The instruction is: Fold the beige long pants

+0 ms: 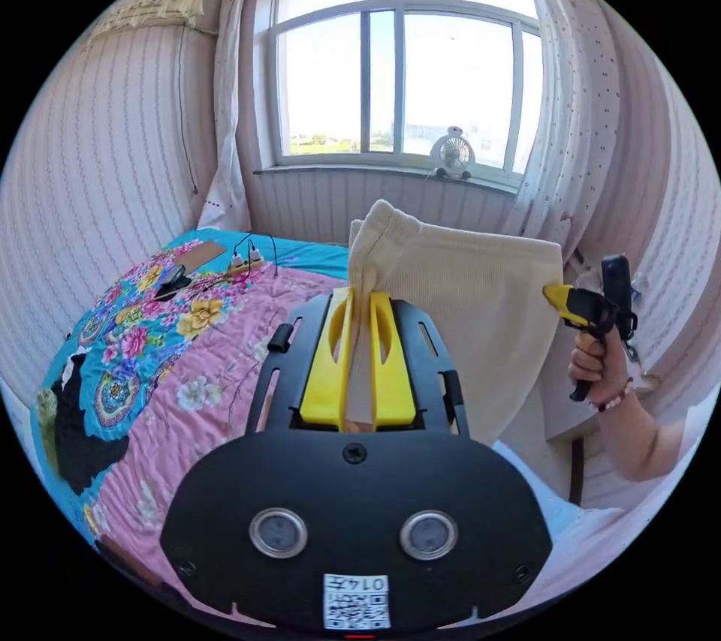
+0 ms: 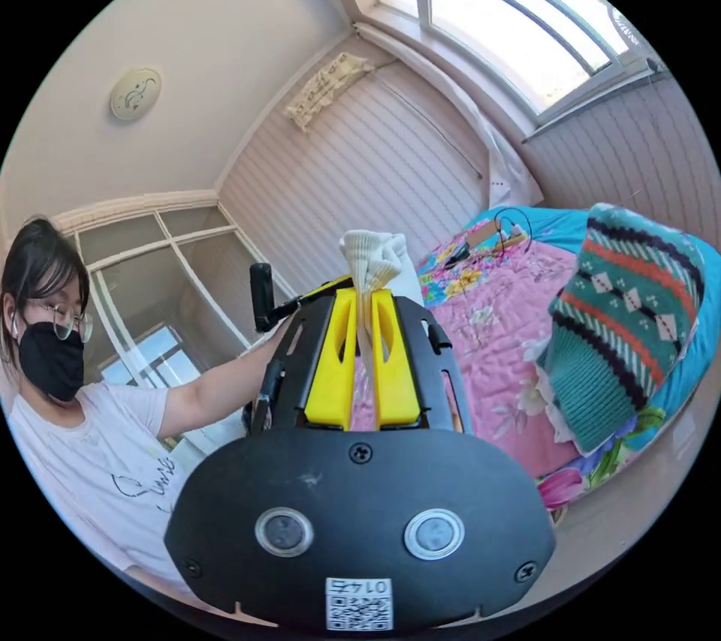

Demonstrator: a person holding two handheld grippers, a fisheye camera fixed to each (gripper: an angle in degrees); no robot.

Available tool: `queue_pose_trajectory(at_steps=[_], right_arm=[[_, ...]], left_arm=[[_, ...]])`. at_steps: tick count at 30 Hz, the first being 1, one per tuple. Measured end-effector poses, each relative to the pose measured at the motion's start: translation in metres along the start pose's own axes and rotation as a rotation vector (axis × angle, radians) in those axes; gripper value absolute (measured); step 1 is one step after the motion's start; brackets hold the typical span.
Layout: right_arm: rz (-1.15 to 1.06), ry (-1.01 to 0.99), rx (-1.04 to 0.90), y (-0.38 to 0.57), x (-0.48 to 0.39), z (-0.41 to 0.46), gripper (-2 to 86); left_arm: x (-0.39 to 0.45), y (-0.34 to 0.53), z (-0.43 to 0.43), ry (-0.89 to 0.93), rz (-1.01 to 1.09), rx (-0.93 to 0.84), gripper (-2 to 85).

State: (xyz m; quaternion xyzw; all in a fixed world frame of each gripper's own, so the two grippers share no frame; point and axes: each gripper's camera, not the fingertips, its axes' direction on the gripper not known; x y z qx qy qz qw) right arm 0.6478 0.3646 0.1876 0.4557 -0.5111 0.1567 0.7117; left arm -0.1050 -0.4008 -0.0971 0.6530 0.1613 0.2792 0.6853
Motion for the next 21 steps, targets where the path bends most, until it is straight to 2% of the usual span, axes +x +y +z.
queue_pose_trajectory(at_steps=[7, 12, 16, 18, 21], right_arm=[[-0.057, -0.378, -0.354, 0.081, -0.071, 0.16, 2.5], [-0.206, -0.639, -0.749, 0.18, -0.199, 0.318, 3.2], [-0.316, -0.659, -0.975, 0.276, -0.278, 0.411, 4.9], [-0.417, -0.573, -1.274, 0.356, -0.301, 0.467, 5.5], [-0.44, -0.456, -1.437, 0.408, -0.292, 0.491, 2.1]], left_arm=[[-0.069, 0.168, -0.125, -0.105, -0.237, -0.074, 3.8], [-0.106, 0.295, -0.257, -0.214, -0.526, -0.021, 4.1], [-0.117, 0.387, -0.337, -0.386, -0.772, 0.008, 5.6], [-0.112, 0.462, -0.368, -0.547, -0.939, -0.093, 4.5], [-0.096, 0.542, -0.401, -0.55, -1.165, -0.169, 4.8]])
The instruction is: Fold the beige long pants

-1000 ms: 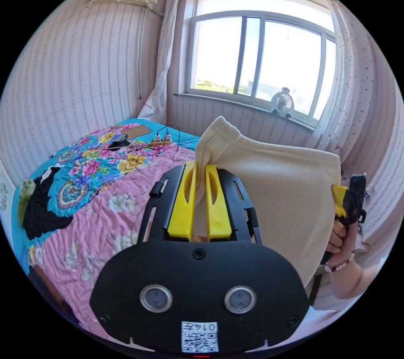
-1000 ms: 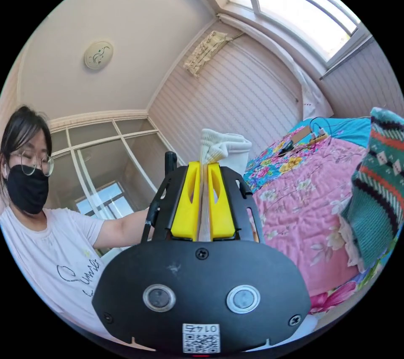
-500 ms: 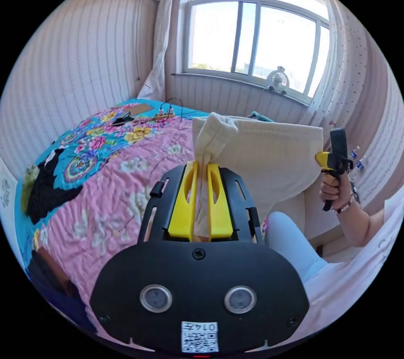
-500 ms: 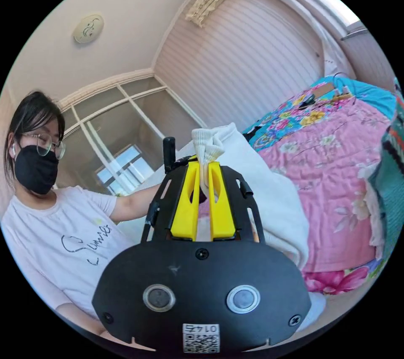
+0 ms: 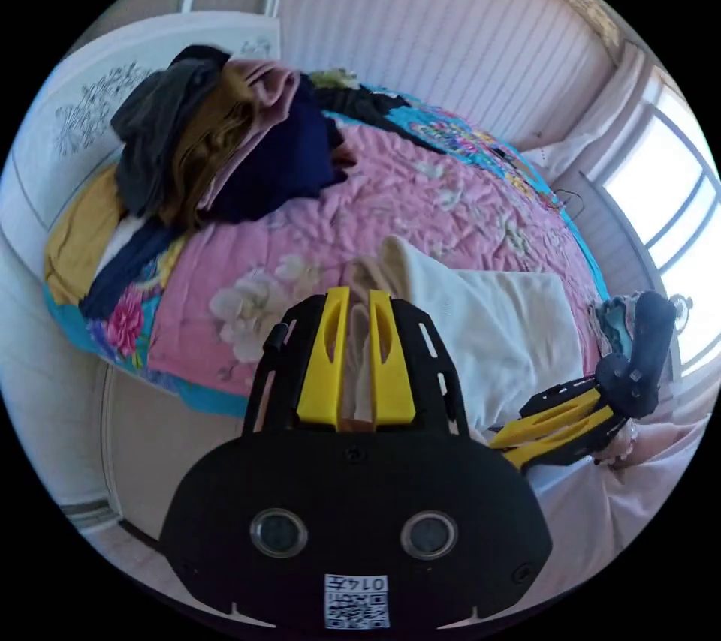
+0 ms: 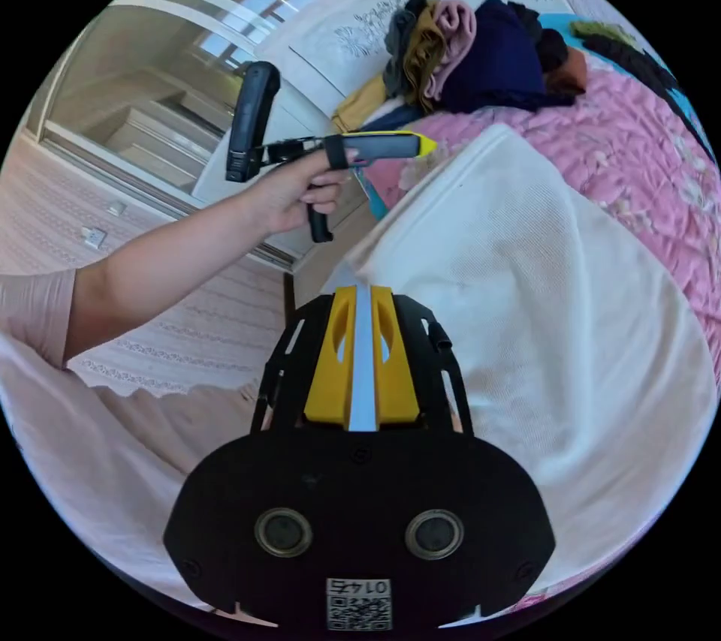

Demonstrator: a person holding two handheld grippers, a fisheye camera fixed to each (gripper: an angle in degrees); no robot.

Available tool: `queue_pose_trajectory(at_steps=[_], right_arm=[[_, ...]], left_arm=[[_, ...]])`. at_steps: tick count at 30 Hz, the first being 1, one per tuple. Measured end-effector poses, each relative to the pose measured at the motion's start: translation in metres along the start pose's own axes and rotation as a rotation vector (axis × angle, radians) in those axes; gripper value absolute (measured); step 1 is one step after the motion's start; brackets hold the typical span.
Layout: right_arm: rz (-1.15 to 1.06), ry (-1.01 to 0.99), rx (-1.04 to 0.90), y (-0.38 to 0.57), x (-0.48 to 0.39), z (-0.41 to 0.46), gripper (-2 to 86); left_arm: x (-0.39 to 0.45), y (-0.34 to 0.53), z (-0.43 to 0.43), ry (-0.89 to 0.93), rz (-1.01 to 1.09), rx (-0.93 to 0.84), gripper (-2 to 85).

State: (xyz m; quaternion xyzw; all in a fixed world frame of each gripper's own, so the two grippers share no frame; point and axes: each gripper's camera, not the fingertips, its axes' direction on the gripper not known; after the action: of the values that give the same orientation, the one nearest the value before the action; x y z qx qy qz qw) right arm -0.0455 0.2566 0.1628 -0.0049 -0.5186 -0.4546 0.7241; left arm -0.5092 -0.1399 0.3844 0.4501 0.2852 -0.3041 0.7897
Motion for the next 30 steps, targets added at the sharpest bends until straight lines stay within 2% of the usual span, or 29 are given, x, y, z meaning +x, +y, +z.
queue_pose_trajectory(at_steps=[4, 8, 10, 15, 17, 20, 23, 25, 30], right_arm=[[0.074, -0.06, 0.031, 0.015, 0.028, -0.007, 1.2], [0.276, -0.013, 0.177, 0.065, 0.067, -0.049, 1.2], [0.38, 0.053, 0.265, 0.091, 0.078, -0.074, 1.2], [0.625, 0.43, 0.485, 0.159, 0.087, -0.13, 1.8], [0.693, 0.488, 0.476, 0.172, 0.097, -0.133, 1.8], [0.776, 0.512, 0.316, 0.18, 0.125, -0.116, 1.1], [0.796, 0.561, 0.3, 0.187, 0.14, -0.103, 0.3], [0.793, 0.573, 0.294, 0.19, 0.146, -0.104, 0.0], [0.692, 0.645, 0.201, 0.197, 0.153, -0.136, -0.2]], left_arm=[[-0.038, 0.035, -0.024, 0.032, -0.06, 0.005, 4.8], [-0.034, 0.049, -0.046, 0.097, -0.012, -0.002, 7.1], [-0.021, 0.053, -0.057, 0.114, 0.05, 0.007, 7.7], [0.054, 0.072, -0.075, 0.185, 0.375, -0.047, 7.8], [0.084, 0.085, -0.071, 0.235, 0.478, -0.095, 7.8], [0.129, 0.111, -0.062, 0.26, 0.615, -0.173, 7.1], [0.153, 0.146, -0.046, 0.135, 0.731, -0.264, 5.8], [0.153, 0.165, -0.042, 0.066, 0.757, -0.266, 5.4], [0.146, 0.19, -0.092, 0.082, 0.782, -0.29, 0.1]])
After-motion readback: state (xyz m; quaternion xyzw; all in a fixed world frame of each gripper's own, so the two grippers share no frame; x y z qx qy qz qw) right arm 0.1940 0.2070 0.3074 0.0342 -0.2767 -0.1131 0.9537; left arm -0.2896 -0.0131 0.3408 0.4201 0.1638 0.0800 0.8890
